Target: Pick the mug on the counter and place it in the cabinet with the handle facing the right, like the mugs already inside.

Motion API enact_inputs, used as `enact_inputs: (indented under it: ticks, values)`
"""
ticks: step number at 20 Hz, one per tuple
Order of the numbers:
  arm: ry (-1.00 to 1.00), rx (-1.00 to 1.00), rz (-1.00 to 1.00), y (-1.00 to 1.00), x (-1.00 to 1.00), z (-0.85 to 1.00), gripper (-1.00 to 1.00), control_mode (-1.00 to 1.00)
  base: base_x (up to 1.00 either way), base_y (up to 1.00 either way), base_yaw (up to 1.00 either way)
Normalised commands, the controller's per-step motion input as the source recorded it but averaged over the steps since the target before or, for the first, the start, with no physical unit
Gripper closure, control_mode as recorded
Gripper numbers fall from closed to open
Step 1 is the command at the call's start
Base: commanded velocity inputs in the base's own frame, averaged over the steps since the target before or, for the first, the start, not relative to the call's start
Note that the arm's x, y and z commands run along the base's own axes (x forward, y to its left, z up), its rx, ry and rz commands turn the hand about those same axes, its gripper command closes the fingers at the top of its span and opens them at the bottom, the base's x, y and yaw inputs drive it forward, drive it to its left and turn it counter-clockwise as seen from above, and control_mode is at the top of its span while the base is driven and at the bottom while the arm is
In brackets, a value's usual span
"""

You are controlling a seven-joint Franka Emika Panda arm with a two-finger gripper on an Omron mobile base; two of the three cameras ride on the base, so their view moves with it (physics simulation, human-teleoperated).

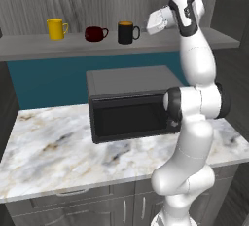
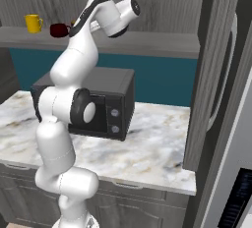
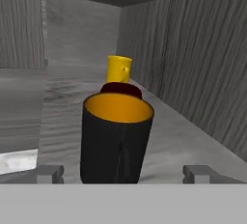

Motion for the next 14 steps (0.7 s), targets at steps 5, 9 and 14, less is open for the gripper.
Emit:
enact_inputs:
  ticks: [5, 9, 14]
  values:
    - [-0.07, -0.01, 0.00, -0.06, -0.21, 0.02, -1.00, -1.00, 0.00, 0.00, 0.00]
    - [-0.05, 0.00, 0.00, -0.02, -0.17, 0.00, -1.00, -1.00, 0.00, 0.00, 0.00]
    - [-0.04, 0.00, 0.00, 0.00, -0.21, 0.00, -1.00, -1.00, 0.00, 0.00, 0.00]
